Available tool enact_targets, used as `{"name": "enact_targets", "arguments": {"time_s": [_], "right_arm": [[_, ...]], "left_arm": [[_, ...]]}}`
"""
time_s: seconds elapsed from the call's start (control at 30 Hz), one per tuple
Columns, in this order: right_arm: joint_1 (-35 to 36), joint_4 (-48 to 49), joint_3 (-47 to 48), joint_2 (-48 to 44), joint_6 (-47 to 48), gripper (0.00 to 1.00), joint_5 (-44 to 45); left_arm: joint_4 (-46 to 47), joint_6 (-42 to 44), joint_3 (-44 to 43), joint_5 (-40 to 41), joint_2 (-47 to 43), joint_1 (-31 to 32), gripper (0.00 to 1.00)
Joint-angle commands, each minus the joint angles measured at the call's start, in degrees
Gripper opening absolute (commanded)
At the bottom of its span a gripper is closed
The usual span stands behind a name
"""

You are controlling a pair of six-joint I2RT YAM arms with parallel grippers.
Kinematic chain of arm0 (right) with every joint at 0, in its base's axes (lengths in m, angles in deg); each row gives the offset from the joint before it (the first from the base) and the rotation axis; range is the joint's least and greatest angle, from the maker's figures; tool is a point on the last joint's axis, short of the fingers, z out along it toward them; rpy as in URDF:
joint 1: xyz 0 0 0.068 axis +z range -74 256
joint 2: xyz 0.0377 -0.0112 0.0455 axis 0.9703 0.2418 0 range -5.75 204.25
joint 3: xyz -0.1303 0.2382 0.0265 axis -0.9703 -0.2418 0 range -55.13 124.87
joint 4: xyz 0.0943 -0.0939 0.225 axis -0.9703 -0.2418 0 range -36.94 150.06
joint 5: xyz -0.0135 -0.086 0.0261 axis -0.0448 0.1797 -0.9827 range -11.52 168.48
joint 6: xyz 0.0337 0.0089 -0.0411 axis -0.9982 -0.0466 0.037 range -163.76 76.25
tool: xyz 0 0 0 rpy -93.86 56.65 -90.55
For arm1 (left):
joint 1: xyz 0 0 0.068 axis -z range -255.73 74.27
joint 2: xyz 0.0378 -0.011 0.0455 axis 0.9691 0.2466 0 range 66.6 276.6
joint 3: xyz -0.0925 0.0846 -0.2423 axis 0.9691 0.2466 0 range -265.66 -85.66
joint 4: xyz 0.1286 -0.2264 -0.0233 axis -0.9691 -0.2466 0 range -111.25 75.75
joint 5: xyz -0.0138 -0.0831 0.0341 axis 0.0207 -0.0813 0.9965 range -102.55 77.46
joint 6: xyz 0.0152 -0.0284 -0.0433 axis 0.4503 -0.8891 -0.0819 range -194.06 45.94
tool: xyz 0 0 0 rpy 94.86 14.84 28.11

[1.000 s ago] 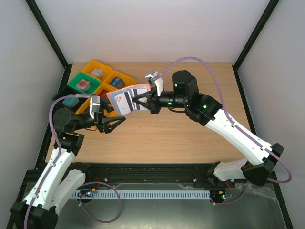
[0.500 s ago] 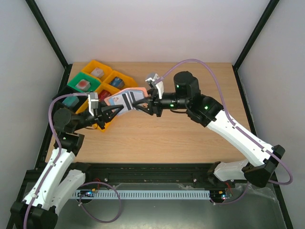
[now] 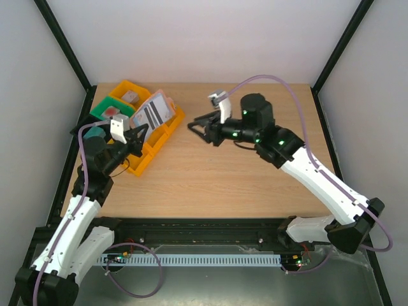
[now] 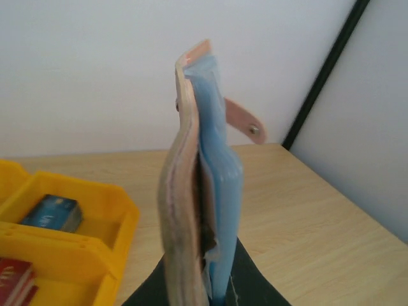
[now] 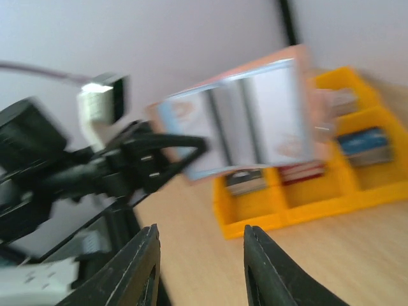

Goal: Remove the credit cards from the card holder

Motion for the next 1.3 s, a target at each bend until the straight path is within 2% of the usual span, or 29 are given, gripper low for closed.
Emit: {"name": "enact_targets", "arguments": {"time_s": [0.0, 0.17, 0.3, 0.43, 0.63, 0.77, 1.17, 1.27], "right_arm": [[5.4, 8.7, -1.6, 2.7, -1.7, 0.35, -10.5], [5.5, 21.0, -2.9, 5.3, -9.2, 0.34, -15.0], [5.5, 24.2, -1.6, 9.2, -13.4, 0.28, -13.4], [5.4, 27.4, -2.2, 10.0, -16.1, 0.27, -14.4], [5.4, 22.6, -2.0, 8.1, -10.2, 0.27, -16.6], [5.2, 24.4, -3.7, 5.9, -9.5, 0.28, -20.7], [5.2, 16.1, 0.3, 7.4, -4.1, 0.28, -18.6], [5.2, 18.7, 0.0, 8.2, -6.6, 0.22, -21.9]], "left_arm": [[7.8, -7.5, -1.3, -9.7, 1.9, 0.1, 0.02], [10.9, -10.9, -1.0, -14.8, 1.7, 0.1, 0.02], [15.0, -12.0, -0.1, -22.0, 0.8, 0.0, 0.02], [21.2, -14.7, 0.4, -29.4, 0.1, 0.0, 0.02], [27.4, -16.8, 0.6, -37.1, -1.3, -0.2, 0.02], [29.9, -18.2, 0.4, -39.5, -1.0, -0.3, 0.02], [33.7, -17.4, -0.6, -48.2, -0.8, -0.1, 0.02], [33.0, -17.0, -0.5, -46.9, -1.0, 0.0, 0.02]]}}
